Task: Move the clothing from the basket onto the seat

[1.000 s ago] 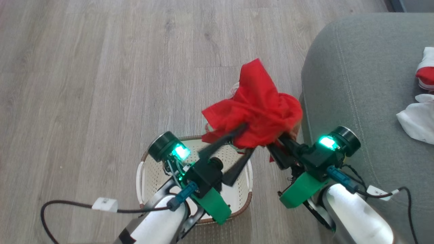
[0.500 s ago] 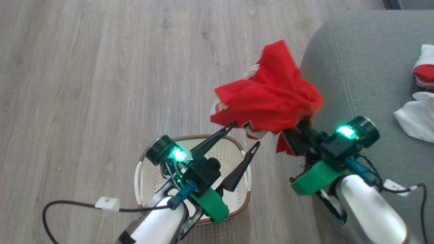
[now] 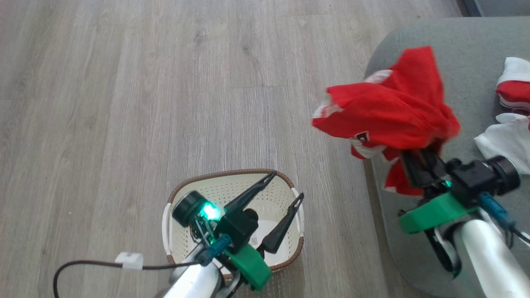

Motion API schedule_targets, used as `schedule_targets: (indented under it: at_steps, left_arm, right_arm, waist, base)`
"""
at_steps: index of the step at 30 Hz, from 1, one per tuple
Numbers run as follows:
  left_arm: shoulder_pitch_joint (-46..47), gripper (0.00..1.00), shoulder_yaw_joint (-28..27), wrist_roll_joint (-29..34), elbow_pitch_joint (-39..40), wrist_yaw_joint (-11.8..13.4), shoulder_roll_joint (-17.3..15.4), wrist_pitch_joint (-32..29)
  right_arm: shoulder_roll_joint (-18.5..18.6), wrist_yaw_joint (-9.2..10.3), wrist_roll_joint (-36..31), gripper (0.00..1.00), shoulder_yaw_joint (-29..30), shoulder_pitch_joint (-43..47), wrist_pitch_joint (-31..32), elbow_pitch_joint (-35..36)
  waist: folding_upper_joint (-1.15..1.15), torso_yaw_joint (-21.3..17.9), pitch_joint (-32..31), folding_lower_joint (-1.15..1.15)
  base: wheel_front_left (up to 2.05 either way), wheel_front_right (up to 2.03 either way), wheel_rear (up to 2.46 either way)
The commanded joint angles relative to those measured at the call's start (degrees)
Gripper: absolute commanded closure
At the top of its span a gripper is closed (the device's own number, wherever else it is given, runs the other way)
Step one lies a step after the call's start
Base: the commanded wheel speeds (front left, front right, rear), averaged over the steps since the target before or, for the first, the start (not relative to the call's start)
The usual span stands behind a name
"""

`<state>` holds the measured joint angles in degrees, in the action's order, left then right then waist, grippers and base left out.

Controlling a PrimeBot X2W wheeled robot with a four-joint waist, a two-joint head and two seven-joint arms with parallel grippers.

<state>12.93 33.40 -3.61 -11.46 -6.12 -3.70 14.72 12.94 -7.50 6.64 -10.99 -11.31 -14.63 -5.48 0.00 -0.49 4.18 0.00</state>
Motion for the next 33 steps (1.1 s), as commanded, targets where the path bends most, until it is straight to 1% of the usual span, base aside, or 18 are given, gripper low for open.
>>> schedule_targets:
  at_steps: [1, 6, 11, 16, 24, 26, 33]
  left_arm:
    - [0.9, 0.0, -2.0, -0.8, 1.6, 0.0, 0.5, 0.3]
    - [-0.7, 0.0, -2.5, -1.4, -0.8, -0.3, 0.6, 0.3]
    - [-1.8, 0.0, -2.7, -1.8, -2.8, -0.5, 0.7, 0.3]
    - [-2.3, 0.0, -2.5, -1.9, -3.6, -0.7, 0.8, 0.3]
    - [-2.1, 0.0, -2.7, -2.3, -3.5, -0.7, 0.8, 0.3]
    - [-2.0, 0.0, -3.0, -2.3, -3.2, -0.5, 0.8, 0.3]
    - [-1.1, 0.0, -2.7, -1.8, -2.1, -0.3, 0.8, 0.3]
  right_arm:
    - [0.0, 0.01, 0.5, 1.0, 0.0, -0.4, -0.4, 2.3]
    - [-1.7, 0.01, 1.3, 1.0, 4.8, 2.2, -0.4, 1.8]
    - [-3.4, 0.01, 1.2, 1.0, 7.5, 3.8, -0.4, 0.4]
    - [-4.4, 0.01, 0.9, 1.0, 9.2, 4.4, -0.4, -0.5]
    - [-4.5, 0.01, 0.7, 1.0, 10.0, 3.9, -0.4, -0.6]
    - [-4.4, 0.01, 0.7, 1.0, 10.2, 3.7, -0.4, -0.3]
    - [-3.9, 0.01, 0.2, 1.0, 11.3, 3.1, -0.4, 0.7]
  waist:
    - [0.0, -0.1, 0.0, 0.0]
    - [0.0, -0.3, 0.2, 0.0]
    - [0.0, -0.2, 0.5, 0.0]
    - [0.0, -0.1, 0.9, 0.0]
    - [0.0, -0.3, 1.4, 0.0]
    - [0.0, -0.9, 1.7, 0.0]
    - [0.0, -5.2, 3.3, 0.0]
  base:
    - [0.0, 0.0, 0.0]
    - [0.0, 0.0, 0.0]
    - [0.0, 0.0, 0.0]
    - [0.0, 0.0, 0.0]
    - [0.0, 0.0, 0.0]
    - [0.0, 0.0, 0.0]
    - [0.0, 0.0, 0.0]
